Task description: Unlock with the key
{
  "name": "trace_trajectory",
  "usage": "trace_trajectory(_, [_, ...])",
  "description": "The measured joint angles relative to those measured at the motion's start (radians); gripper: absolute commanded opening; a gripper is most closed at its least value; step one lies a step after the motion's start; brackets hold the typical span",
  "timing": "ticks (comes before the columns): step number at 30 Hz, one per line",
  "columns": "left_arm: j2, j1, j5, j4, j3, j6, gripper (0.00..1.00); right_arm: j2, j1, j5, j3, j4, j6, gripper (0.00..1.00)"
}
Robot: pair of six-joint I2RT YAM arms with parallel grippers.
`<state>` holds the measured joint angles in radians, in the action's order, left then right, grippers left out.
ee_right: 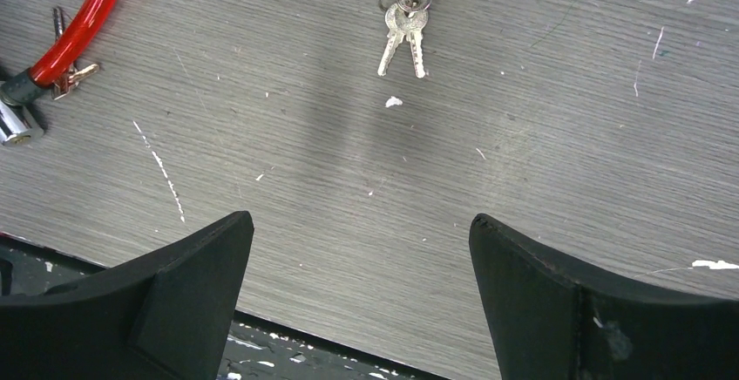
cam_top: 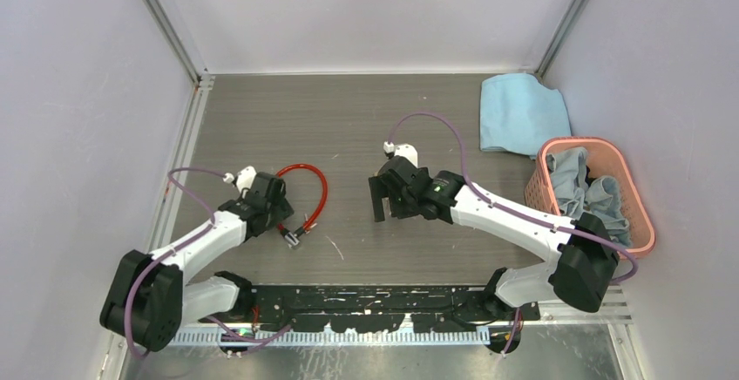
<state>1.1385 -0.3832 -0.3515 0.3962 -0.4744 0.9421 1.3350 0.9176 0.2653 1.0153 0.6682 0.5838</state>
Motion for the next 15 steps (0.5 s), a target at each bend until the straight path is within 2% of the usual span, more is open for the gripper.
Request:
trace_trajectory(4, [0.068, 0.002, 0.008, -0.088, -0.019, -0.003, 0.4, 0.0, 0.005, 0.005, 0.0, 0.005, 0.002, 0.99])
trace_trajectory(6, [0.094, 0.003, 0.013, -0.123, -0.035, -0.004, 0.38, 0.0, 0.006, 0.009, 0.0, 0.009, 0.002, 0.99])
trace_trajectory(9, [0.112, 0.004, 0.014, -0.145, -0.042, -0.004, 0.39, 0.0, 0.006, 0.015, 0.0, 0.012, 0.002, 0.99])
trace_trajectory(13, [0.096, 0.004, 0.011, -0.129, -0.04, 0.0, 0.49, 0.0, 0.006, 0.022, 0.0, 0.013, 0.002, 0.99])
trace_trajectory(15, [0.08, 0.004, 0.007, -0.111, -0.034, 0.004, 0.5, 0.0, 0.006, 0.023, 0.0, 0.013, 0.002, 0.99])
